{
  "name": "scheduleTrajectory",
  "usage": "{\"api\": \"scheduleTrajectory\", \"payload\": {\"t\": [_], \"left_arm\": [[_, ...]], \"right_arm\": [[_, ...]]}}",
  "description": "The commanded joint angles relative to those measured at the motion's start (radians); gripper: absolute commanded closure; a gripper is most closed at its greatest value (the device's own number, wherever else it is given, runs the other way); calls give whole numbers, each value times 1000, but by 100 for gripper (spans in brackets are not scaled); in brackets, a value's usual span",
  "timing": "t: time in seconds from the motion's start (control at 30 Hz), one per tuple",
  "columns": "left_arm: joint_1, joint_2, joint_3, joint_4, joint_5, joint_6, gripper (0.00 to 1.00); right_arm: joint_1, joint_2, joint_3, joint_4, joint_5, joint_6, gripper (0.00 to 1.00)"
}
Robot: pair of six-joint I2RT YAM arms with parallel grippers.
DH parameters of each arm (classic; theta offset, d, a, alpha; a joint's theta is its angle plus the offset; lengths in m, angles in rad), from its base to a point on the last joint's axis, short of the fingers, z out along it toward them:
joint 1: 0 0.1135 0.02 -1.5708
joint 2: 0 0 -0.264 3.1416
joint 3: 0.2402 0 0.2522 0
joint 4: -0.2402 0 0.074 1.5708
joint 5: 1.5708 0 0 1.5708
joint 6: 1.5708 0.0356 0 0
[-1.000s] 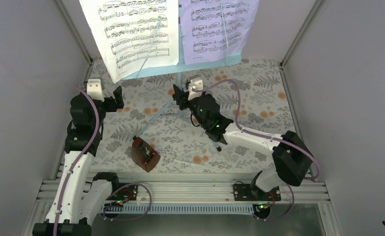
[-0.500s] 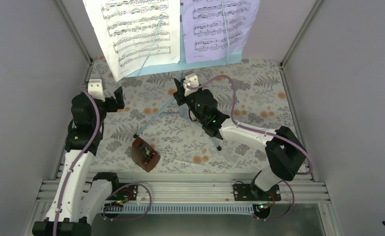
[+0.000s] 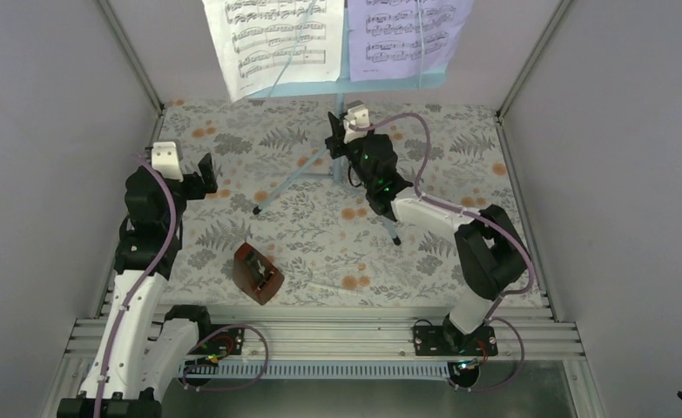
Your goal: Pack up the instrument practice props
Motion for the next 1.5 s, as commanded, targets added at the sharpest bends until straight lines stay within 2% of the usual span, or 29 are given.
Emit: {"api": "scheduleTrajectory", "payload": {"t": [0.0, 0.2, 0.43, 0.6, 0.7, 0.83, 0.87, 1.03, 1.13, 1.3, 1.47], "left_arm": [[-1, 4, -6, 23, -42, 12, 0], [-2, -13, -23, 42, -79, 23, 0], [-1, -11, -30, 56, -109, 27, 0], [-1, -12, -34, 61, -100, 32, 0], [-1, -10, -33, 60, -98, 32, 0], [-1, -11, -30, 58, -99, 28, 0], [-1, -12, -30, 57, -99, 26, 0], [-1, -14, -28, 50, -97, 20, 0], [-3, -12, -25, 44, -93, 18, 0], [-3, -14, -24, 39, -94, 16, 0], [-3, -17, -17, 30, -88, 5, 0]], "right_arm": [[-89, 85, 62, 24, -66, 14, 96], [-164, 211, 182, 6, -194, 16, 96], [-204, 327, 314, -13, -250, 6, 96], [-211, 341, 328, -10, -264, -5, 96], [-212, 316, 315, -22, -288, -4, 82], [-212, 236, 252, -20, -292, -3, 55], [-214, 200, 217, -18, -292, -4, 46], [-220, 55, 106, -36, -290, -14, 18], [-223, -20, 60, -99, -296, -12, 10], [-223, -217, -67, -185, -277, 22, 4], [-221, -359, -20, -433, -304, 126, 3]]}}
